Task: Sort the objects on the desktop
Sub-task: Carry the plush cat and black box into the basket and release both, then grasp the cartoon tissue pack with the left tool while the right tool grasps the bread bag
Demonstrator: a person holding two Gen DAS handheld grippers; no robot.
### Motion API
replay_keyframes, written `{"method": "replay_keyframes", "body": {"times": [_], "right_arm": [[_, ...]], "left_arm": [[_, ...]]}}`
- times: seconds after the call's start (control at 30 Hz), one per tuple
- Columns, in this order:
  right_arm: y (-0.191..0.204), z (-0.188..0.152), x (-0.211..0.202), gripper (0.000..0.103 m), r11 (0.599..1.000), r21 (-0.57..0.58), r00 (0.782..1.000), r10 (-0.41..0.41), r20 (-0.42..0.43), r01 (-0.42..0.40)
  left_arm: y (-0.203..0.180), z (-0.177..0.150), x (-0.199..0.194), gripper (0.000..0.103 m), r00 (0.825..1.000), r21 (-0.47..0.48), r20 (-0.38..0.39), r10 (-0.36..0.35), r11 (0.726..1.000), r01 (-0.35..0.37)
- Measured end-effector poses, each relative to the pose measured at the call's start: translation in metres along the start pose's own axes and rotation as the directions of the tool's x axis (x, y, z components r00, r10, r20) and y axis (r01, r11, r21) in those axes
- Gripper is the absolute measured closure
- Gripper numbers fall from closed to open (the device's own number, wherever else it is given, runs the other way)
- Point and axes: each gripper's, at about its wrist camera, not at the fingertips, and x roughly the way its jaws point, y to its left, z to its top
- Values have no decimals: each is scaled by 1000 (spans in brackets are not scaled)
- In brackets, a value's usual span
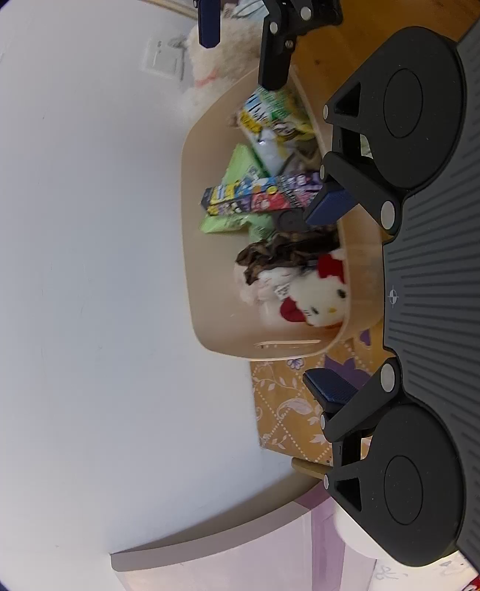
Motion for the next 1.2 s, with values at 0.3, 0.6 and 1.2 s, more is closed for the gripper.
{"method": "replay_keyframes", "body": {"times": [0.3, 0.6, 1.2], "right_arm": [[-7, -54, -10, 0, 1000, 22, 996, -15, -93, 17], [17, -99, -5, 0, 999, -38, 983, -6, -185, -2], [26, -133, 23, 8, 996, -55, 950, 48, -307, -68]], "left_arm": [[-6, -35, -10, 17, 998, 128, -51, -45, 990, 51], [-21, -63, -6, 17, 991, 297, -94, -100, 947, 123], [-26, -80, 53, 17, 976, 390, -184, -118, 903, 183]]}}
